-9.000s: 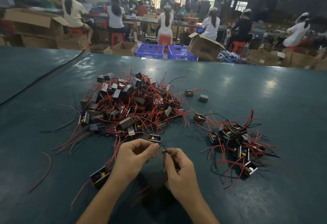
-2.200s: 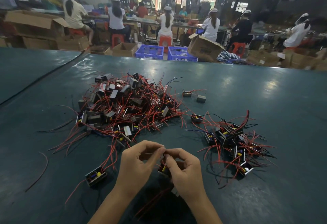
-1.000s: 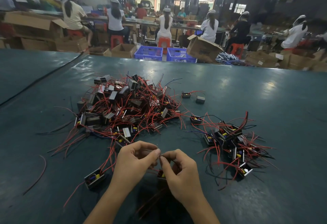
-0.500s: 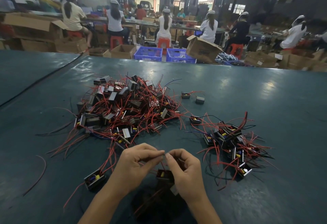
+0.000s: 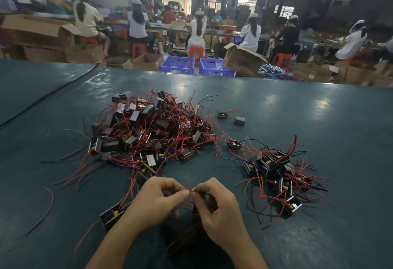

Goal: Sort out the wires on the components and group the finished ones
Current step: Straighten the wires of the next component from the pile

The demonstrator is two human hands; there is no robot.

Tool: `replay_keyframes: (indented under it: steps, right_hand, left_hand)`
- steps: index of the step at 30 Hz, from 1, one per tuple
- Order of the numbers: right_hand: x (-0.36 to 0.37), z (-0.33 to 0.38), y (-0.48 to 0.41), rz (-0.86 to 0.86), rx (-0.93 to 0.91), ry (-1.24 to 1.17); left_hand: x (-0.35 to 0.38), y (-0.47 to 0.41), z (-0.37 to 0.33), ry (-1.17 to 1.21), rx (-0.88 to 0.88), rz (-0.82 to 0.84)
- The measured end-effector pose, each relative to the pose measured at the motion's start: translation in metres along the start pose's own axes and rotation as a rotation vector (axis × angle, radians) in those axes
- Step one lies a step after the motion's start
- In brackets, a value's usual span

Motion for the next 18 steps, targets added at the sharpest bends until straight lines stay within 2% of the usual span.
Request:
replay_keyframes:
  steps: [2,4,6,7,11,15,18]
  right_hand:
    - [0.0,0.004,0.001,-0.024,-0.063,0.038]
    - [-0.001,0.005,-0.001,-0.036,-0.075,0.012]
    - [-0.002,0.005,-0.002,-0.02,-0.033,-0.061]
    - [-0.003,0.004,-0.002,-0.007,0.008,-0.105]
    - [0.0,-0.001,-0.002,0.06,0.205,-0.285]
    - [0.001,-0.006,-0.004,0.114,0.327,-0.397]
    - [0.0,-0.006,-0.005,0.15,0.377,-0.466]
  left_hand:
    - [0.005,0.002,0.005,0.266,-0.275,0.016]
    - [0.013,0.006,0.005,0.492,-0.458,0.006]
    - [0.019,0.008,0.004,0.622,-0.529,0.012]
    - [0.019,0.008,0.004,0.618,-0.508,0.03]
    - [0.014,0.002,0.002,0.391,-0.225,0.087]
    - [0.006,0.0,-0.004,-0.088,0.305,-0.009]
    - [0.007,0.003,-0.008,-0.221,0.554,-0.039]
Point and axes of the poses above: each hand's wrist, its own y-axis away from the middle knuckle, its own x-axis out of the palm, z = x × y, the point moved 4 cm from there along -y, towards the middle knuckle, and after that the axes turned 13 degrees about x, right-handed, at the moved point
